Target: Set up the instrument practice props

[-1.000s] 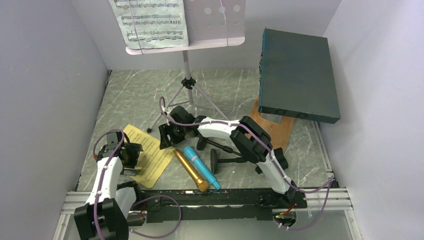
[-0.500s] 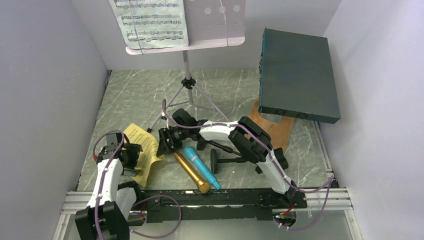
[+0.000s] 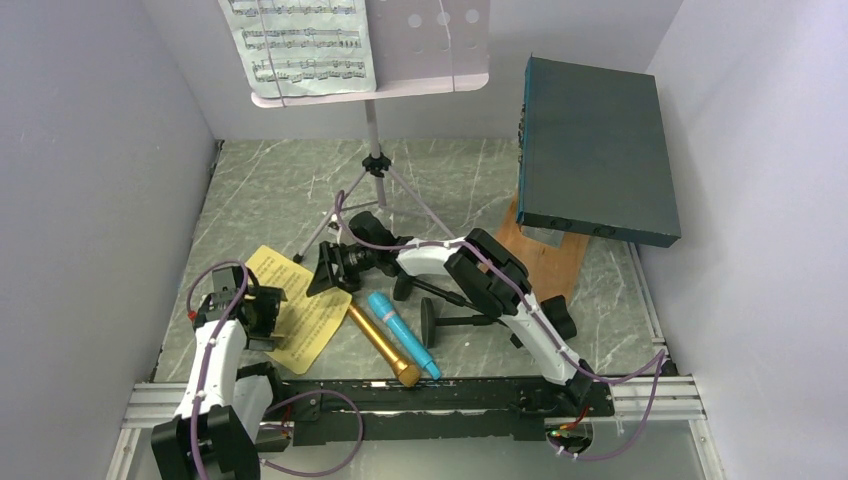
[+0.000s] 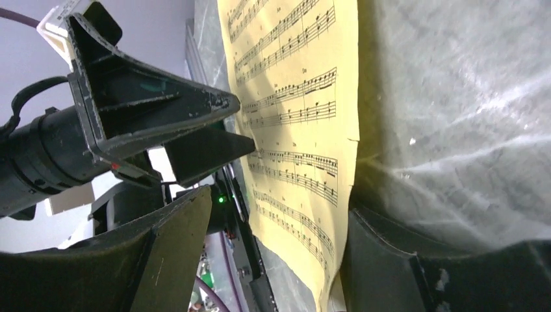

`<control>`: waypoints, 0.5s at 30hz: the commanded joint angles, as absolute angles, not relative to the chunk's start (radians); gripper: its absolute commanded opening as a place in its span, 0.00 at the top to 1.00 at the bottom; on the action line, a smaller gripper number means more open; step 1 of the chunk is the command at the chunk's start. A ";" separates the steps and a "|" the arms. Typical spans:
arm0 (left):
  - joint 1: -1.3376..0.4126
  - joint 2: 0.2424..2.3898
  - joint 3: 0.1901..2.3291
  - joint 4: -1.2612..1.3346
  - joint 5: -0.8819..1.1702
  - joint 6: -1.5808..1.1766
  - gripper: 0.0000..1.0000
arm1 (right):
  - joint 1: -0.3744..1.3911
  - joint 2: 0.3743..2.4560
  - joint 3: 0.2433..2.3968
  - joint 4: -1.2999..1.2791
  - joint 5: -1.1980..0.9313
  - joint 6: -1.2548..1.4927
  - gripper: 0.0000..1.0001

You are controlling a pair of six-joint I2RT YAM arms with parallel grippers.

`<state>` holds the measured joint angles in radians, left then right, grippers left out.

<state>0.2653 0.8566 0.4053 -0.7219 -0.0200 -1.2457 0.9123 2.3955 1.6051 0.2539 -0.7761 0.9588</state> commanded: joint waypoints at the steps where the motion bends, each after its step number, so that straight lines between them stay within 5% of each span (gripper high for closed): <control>1: 0.264 0.868 0.334 -0.674 0.007 -1.267 0.11 | 0.898 2.405 1.685 0.223 -0.735 0.931 0.30; 5: 0.264 0.868 0.357 -0.687 0.003 -1.240 0.09 | 0.897 2.374 1.684 0.177 -0.705 0.877 0.42; 9: 0.263 0.858 0.408 -0.703 0.002 -1.199 0.04 | 0.902 2.363 1.645 0.233 -0.704 0.888 0.81; 15: 0.261 0.854 0.508 -0.780 -0.041 -1.144 0.01 | 0.928 2.287 1.576 0.217 -0.608 0.812 0.97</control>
<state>0.2630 0.8627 0.4332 -0.7193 -0.0029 -1.1976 0.9108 2.3985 1.6367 0.2085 -0.6956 0.8738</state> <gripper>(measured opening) 0.993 0.071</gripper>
